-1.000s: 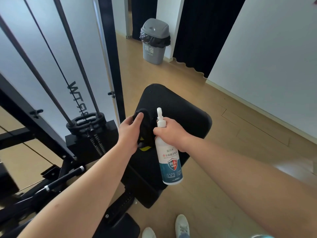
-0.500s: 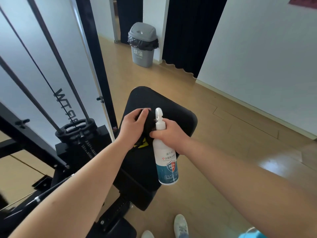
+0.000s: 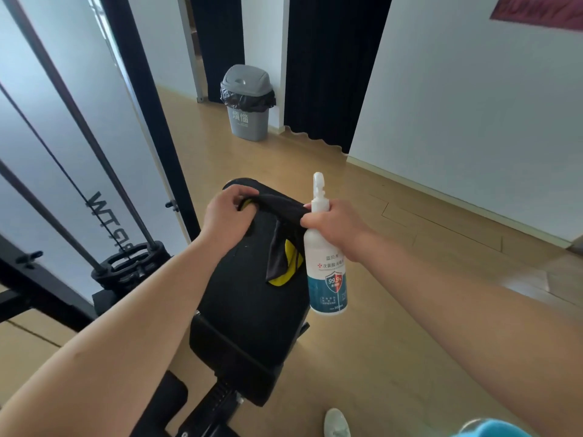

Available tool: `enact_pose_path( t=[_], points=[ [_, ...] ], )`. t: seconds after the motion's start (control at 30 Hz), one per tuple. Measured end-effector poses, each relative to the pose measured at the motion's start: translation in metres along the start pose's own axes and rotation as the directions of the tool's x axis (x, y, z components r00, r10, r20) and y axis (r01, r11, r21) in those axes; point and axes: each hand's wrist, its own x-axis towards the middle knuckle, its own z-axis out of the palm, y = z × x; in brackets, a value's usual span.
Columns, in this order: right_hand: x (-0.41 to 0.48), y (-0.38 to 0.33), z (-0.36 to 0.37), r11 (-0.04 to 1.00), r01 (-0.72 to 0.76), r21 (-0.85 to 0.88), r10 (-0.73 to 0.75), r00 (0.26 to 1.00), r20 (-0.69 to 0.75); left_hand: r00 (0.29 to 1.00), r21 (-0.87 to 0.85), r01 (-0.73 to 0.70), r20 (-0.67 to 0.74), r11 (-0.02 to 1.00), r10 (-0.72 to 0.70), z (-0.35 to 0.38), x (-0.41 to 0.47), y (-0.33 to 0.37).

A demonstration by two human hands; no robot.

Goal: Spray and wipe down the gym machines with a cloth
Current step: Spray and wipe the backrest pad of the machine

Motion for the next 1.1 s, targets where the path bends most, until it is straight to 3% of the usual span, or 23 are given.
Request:
enact_pose_path(
  t=[0.07,0.13,0.3,0.43,0.6,0.83,0.97,1.1],
  points=[
    [0.002,0.0,-0.007,1.0,-0.019,-0.004,0.019,1.0,-0.011,0.992,0.037,-0.037,-0.122,0.999,0.041,0.01,0.005,0.004],
    [0.002,0.001,-0.01,1.0,-0.025,-0.009,0.025,1.0,-0.019,0.988,0.107,-0.045,-0.145,0.993,0.06,0.025,0.006,0.004],
    [0.006,0.008,-0.015,0.999,-0.023,-0.037,0.022,1.0,-0.021,0.975,0.274,-0.215,0.11,0.937,0.191,0.072,-0.021,-0.007],
    [0.013,0.014,-0.029,0.997,-0.026,-0.07,0.025,0.999,-0.023,0.914,0.419,-0.406,0.205,0.812,0.351,0.095,-0.028,-0.012],
    [0.023,0.025,-0.053,0.985,0.016,-0.17,0.0,0.996,0.093,0.863,0.551,-0.506,0.319,0.664,0.392,0.123,-0.016,-0.004],
    [0.053,0.039,-0.083,0.986,0.104,-0.134,-0.067,0.965,0.255,0.852,0.554,-0.491,0.147,0.672,0.502,0.141,-0.007,-0.009],
    [0.073,0.029,-0.083,0.983,0.166,-0.072,-0.122,0.9,0.419,0.826,0.54,-0.526,0.14,0.657,0.546,0.14,0.003,-0.016],
    [0.095,0.012,-0.081,0.962,0.198,-0.189,-0.057,0.819,0.571,0.817,0.54,-0.532,0.125,0.652,0.563,0.132,0.017,-0.02]
  ],
)
